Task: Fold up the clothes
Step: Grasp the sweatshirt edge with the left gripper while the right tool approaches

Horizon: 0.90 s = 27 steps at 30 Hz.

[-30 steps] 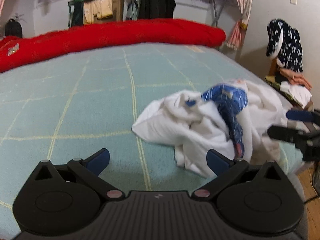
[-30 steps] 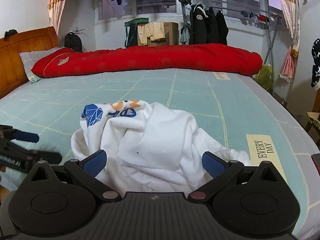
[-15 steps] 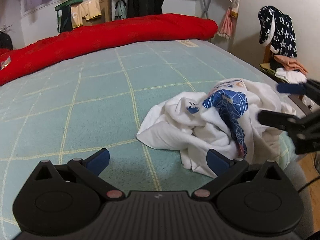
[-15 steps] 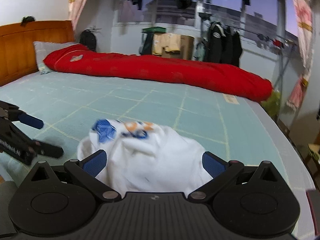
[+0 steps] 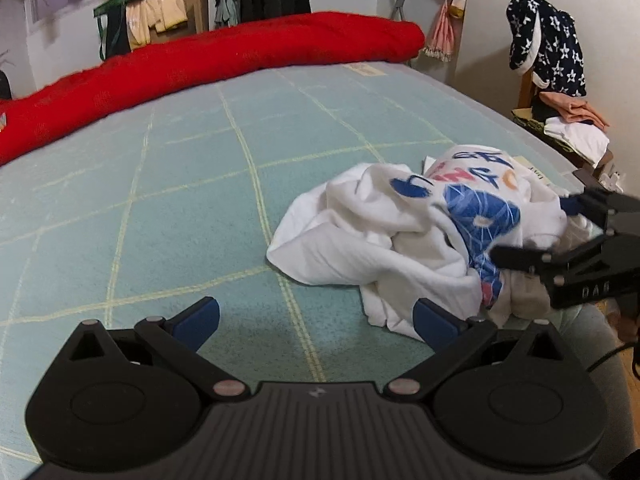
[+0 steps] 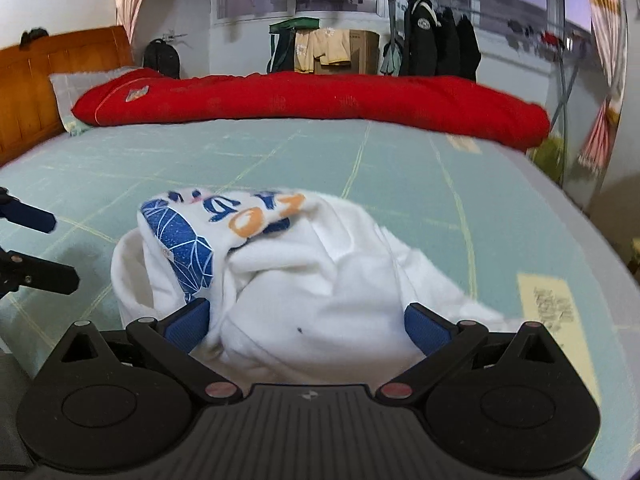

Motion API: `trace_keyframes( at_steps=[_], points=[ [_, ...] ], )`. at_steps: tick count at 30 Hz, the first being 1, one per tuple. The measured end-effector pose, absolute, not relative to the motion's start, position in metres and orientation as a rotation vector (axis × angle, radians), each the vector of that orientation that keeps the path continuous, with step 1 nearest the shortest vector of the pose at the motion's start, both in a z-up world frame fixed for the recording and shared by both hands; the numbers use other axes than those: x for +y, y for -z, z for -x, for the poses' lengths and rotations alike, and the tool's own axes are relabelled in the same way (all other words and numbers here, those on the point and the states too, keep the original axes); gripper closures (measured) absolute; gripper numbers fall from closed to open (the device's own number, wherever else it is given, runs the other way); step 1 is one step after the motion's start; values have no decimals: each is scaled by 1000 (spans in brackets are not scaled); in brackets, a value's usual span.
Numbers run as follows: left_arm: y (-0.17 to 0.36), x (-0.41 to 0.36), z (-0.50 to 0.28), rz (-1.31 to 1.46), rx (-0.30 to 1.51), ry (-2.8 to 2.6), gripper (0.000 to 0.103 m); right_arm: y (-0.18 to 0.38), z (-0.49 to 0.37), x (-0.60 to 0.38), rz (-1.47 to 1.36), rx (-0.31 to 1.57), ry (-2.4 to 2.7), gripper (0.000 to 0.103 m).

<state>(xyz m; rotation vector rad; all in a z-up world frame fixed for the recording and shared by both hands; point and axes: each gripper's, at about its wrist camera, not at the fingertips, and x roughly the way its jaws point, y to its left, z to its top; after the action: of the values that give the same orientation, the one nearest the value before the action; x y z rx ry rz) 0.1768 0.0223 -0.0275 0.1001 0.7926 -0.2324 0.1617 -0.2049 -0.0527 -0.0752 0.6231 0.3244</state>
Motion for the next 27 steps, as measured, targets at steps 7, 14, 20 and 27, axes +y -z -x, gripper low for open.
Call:
trace_keyframes(
  at_steps=[7, 14, 20, 27],
  points=[
    [25, 34, -193, -34, 793, 196, 1, 67, -163, -208, 37, 658, -354, 0],
    [26, 56, -234, 153, 836, 197, 1, 73, -156, -211, 32, 642, -361, 0],
    [41, 64, -264, 188, 887, 239, 34, 46, -134, -213, 57, 566, -407, 0],
    [50, 65, -271, 178, 911, 265, 41, 22, -126, -214, 56, 497, -442, 0]
  ],
)
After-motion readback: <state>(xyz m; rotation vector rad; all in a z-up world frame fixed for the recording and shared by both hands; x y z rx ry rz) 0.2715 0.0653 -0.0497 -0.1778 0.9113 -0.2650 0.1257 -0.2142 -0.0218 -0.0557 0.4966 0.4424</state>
